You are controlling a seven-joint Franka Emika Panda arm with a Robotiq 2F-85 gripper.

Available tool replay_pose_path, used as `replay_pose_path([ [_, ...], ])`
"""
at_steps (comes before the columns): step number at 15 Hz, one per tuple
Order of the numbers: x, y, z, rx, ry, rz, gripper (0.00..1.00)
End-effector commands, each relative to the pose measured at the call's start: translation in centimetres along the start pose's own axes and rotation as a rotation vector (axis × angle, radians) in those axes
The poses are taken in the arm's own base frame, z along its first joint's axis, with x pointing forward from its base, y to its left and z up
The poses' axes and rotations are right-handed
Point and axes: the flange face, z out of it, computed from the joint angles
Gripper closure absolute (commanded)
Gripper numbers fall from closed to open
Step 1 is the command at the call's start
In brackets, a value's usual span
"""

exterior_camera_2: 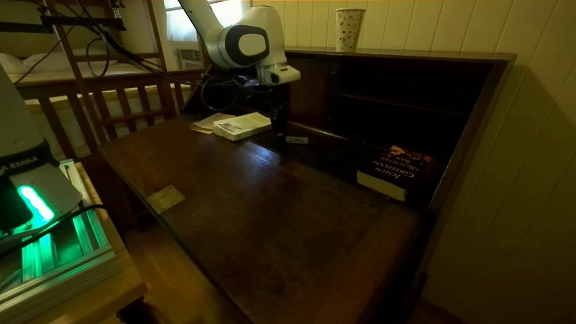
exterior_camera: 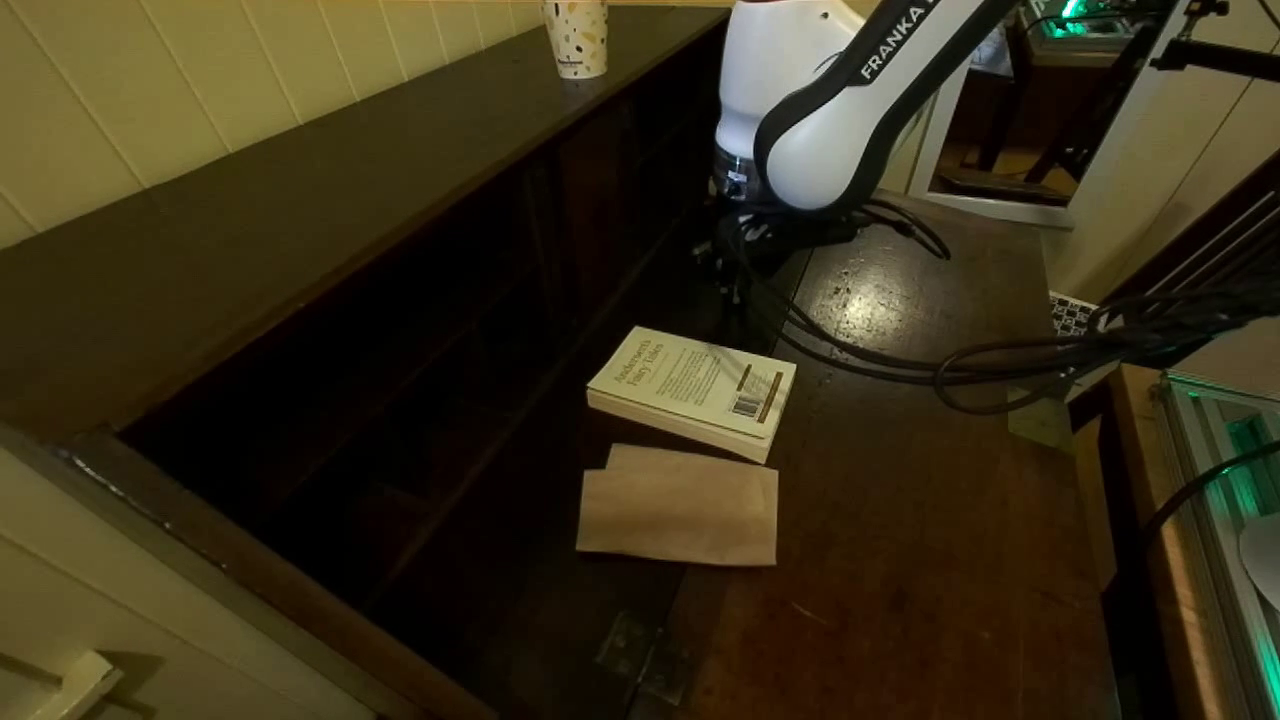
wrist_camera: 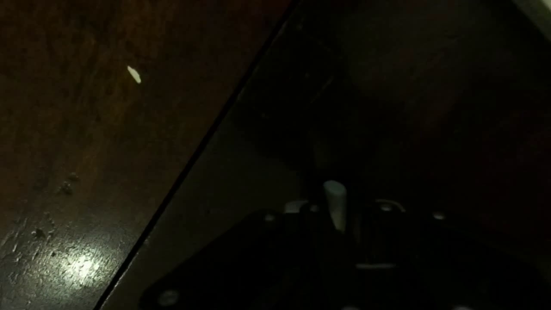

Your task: Put the marker inside the coffee cup then place the cup on the countertop.

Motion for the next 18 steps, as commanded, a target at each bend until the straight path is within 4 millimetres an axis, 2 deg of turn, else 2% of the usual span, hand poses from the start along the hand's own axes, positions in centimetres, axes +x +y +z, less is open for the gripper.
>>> replay_pose_path([
  [1,-0.1,-0.4,-0.3,0.012,-0.004,-0.019,0.93],
  [4,-0.6,-0.3,-2.0,0.024,-0.005,-0.045,0.95],
  [9,-1.1,0.3,-6.4,0.036,0.021,-0.147,0.95],
  [15,-1.9,3.0,-11.0,-0.01,-0.02,-0.252,0.95],
  [18,-1.5,4.5,-13.2,-0.011,-0.007,-0.283,0.95],
])
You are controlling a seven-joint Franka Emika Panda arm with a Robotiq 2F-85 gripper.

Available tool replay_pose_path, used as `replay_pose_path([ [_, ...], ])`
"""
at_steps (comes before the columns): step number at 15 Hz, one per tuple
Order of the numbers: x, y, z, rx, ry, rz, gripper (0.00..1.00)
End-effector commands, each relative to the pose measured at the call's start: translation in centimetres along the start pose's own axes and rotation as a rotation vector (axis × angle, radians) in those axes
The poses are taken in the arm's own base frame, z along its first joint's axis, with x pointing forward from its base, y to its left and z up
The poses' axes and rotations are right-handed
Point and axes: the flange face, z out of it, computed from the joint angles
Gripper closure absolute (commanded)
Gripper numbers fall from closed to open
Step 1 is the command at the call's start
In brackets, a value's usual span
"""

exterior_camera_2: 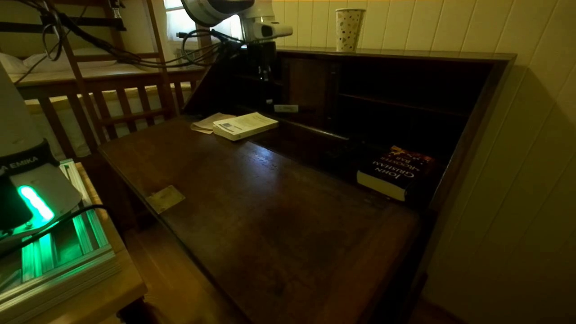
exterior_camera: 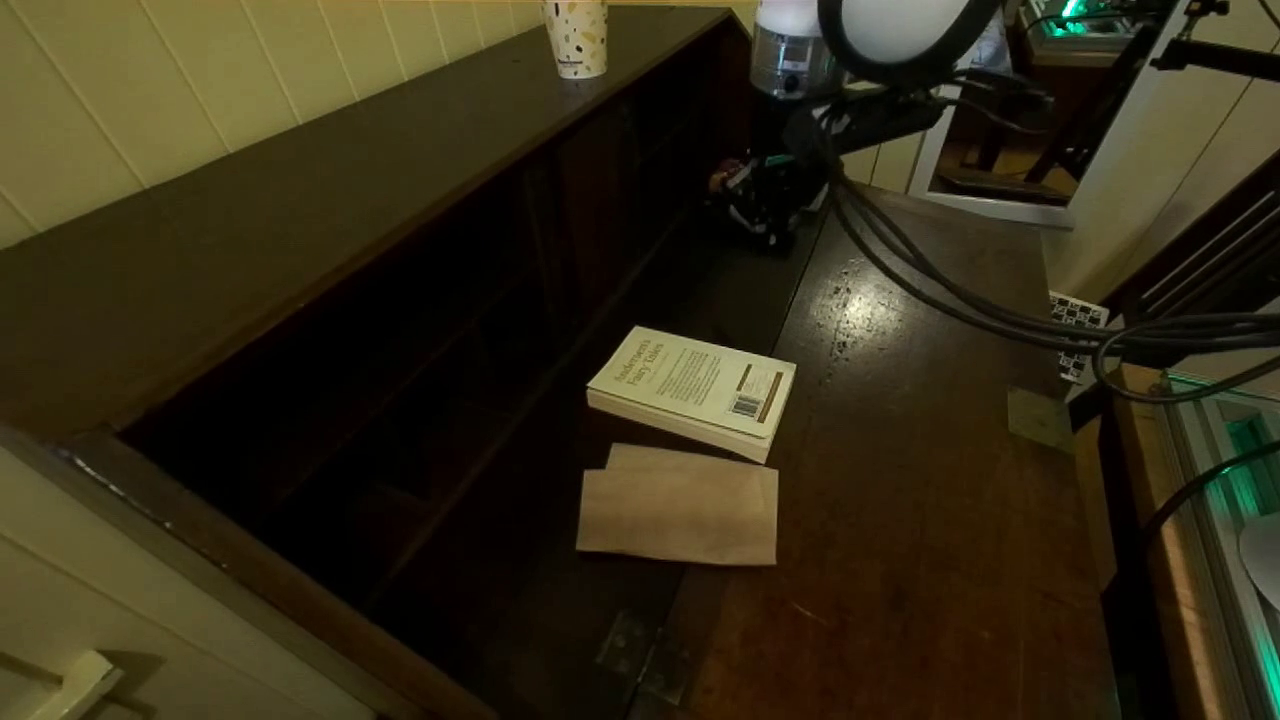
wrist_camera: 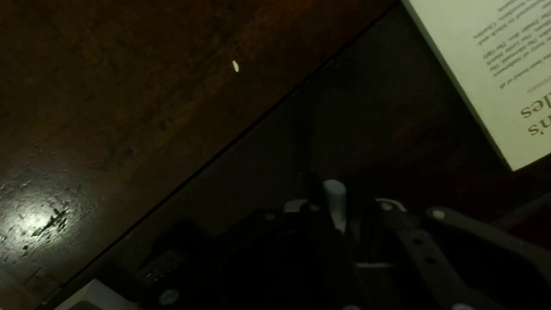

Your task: Put the marker inside the coffee cup then place the cup on the countertop.

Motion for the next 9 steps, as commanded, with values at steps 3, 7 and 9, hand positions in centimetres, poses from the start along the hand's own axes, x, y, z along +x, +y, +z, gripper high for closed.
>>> replay_pose_path([
  [3,-0.3,3.5,-5.2,0.034,0.037,-0.058,0.95],
  [7,1.0,5.1,-8.7,0.065,0.076,-0.118,0.95],
  [9,1.7,6.1,-9.8,0.057,0.082,-0.156,0.95],
])
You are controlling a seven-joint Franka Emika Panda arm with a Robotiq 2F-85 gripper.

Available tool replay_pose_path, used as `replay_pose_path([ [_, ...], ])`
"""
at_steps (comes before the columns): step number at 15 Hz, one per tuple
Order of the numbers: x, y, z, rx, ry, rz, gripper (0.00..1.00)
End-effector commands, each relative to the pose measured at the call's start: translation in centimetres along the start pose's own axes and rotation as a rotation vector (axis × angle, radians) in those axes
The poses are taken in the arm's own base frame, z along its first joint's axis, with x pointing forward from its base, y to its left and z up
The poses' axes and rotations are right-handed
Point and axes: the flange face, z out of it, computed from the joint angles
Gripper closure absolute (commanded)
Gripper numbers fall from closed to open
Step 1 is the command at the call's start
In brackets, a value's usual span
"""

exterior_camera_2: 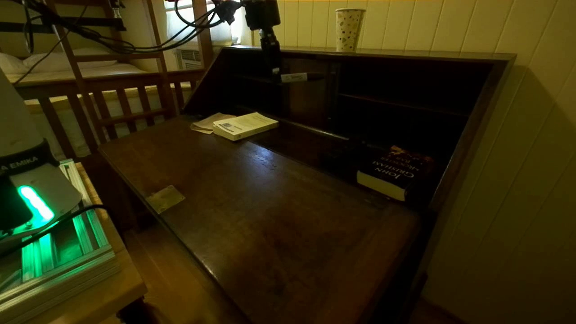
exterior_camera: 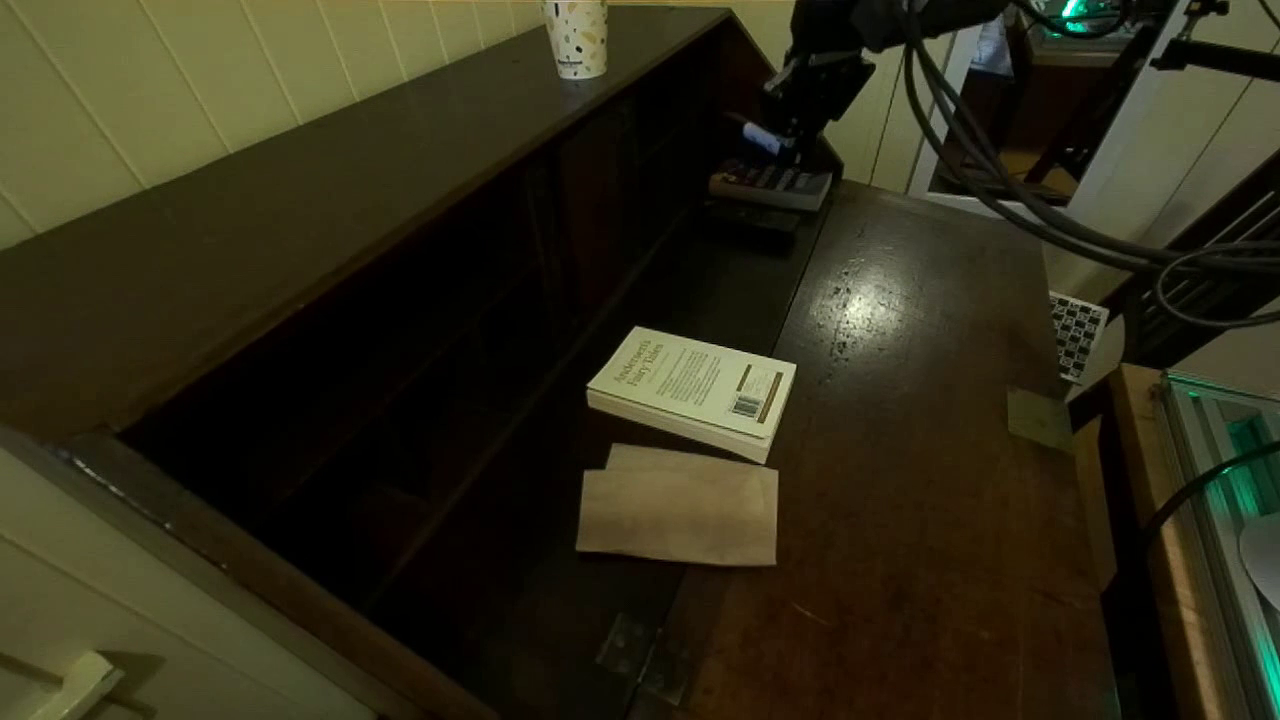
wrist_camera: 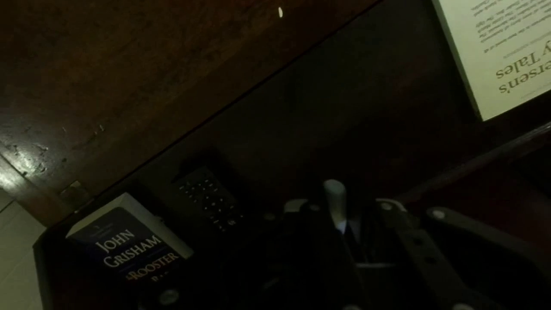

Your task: Put the marker inside the coffee cup then place the cup on the countertop.

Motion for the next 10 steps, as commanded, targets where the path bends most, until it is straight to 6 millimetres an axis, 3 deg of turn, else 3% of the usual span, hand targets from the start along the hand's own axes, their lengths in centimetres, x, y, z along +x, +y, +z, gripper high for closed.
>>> replay_pose_path([
  [1,0.5,1.8,-2.6,0.004,-0.004,-0.068,0.95],
  [8,3.0,4.1,-5.5,-0.039,-0.006,-0.165,0.95],
  [9,2.4,3.6,-4.3,-0.023,-0.004,-0.138,0.82],
  [10,2.6,3.8,-4.7,-0.024,-0.002,-0.142,0.82],
])
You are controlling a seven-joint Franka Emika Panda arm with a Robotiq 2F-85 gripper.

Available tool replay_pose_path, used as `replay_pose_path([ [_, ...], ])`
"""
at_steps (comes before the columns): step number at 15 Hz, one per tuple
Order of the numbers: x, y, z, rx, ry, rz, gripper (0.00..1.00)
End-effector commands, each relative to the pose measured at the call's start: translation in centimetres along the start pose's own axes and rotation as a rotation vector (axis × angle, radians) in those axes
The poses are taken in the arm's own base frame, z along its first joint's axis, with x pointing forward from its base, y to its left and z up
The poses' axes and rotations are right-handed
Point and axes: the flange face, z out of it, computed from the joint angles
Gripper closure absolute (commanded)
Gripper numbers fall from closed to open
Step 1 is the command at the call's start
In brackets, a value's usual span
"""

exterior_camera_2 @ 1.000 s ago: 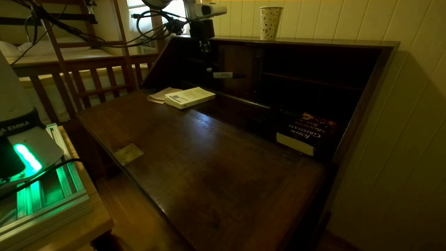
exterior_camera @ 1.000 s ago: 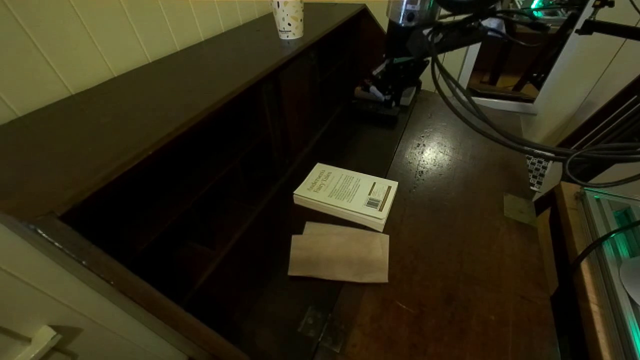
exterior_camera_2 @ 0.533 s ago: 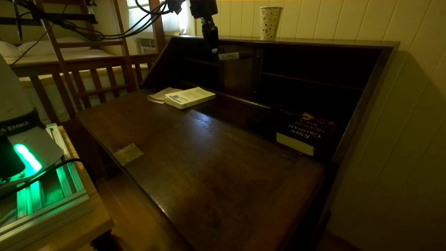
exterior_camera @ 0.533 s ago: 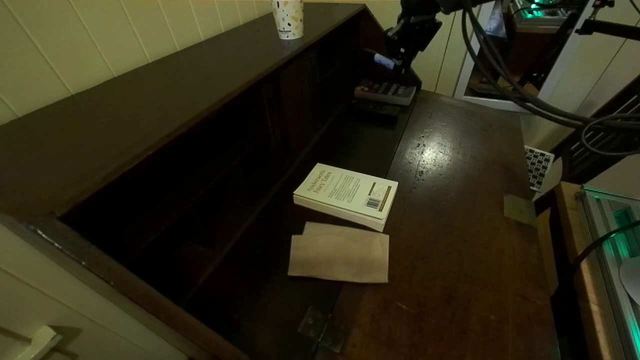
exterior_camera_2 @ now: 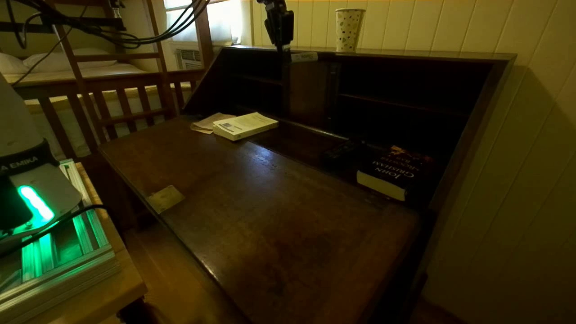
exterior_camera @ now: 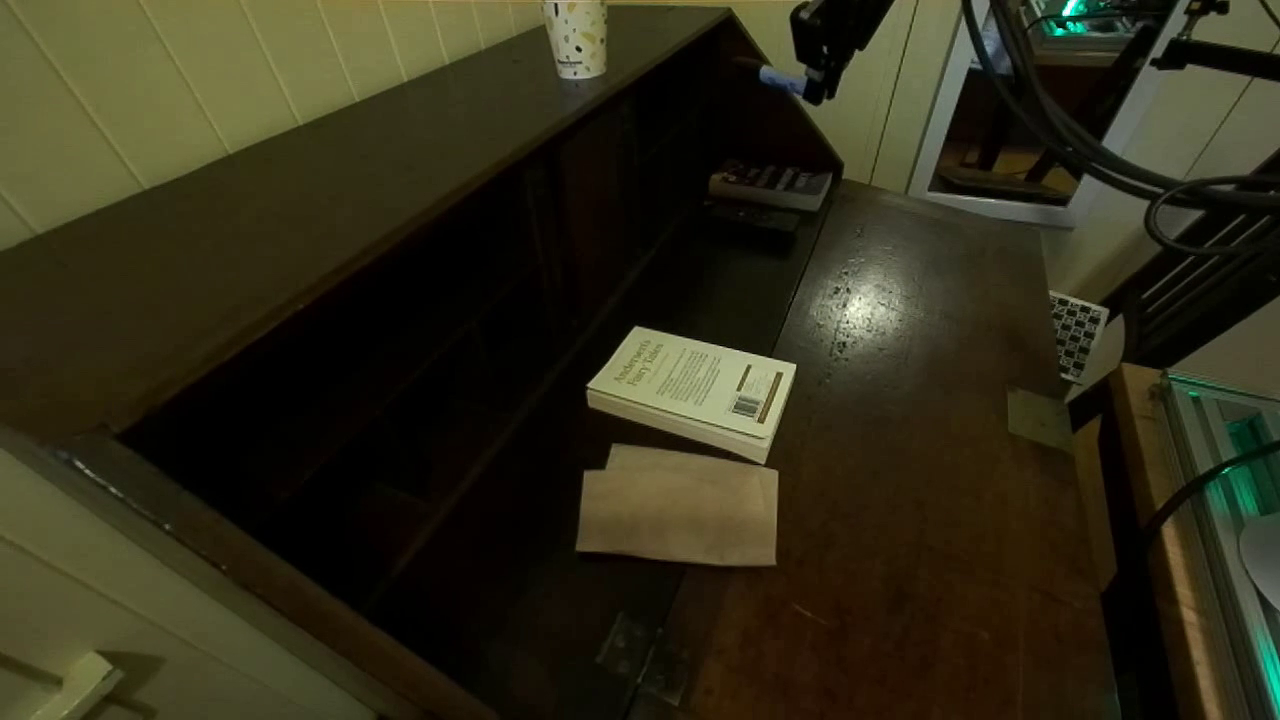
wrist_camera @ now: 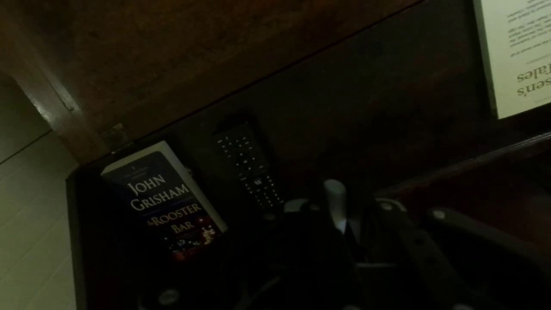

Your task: Put the marker inside the coffee cup then place the cup on the countertop.

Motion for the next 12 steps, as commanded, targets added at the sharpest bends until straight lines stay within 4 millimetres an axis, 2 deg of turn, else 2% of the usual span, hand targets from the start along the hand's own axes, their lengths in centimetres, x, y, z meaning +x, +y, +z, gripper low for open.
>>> replay_pose_path([
  [1,0.2,0.1,-0.3,0.0,0.002,-0.002,0.82],
  [7,0.3,0.1,-0.4,-0.001,0.002,-0.005,0.82],
  [8,0.3,0.1,-0.4,-0.001,0.002,-0.005,0.95],
  [12,1.7,1.0,-2.4,-0.035,0.047,-0.034,0.95],
])
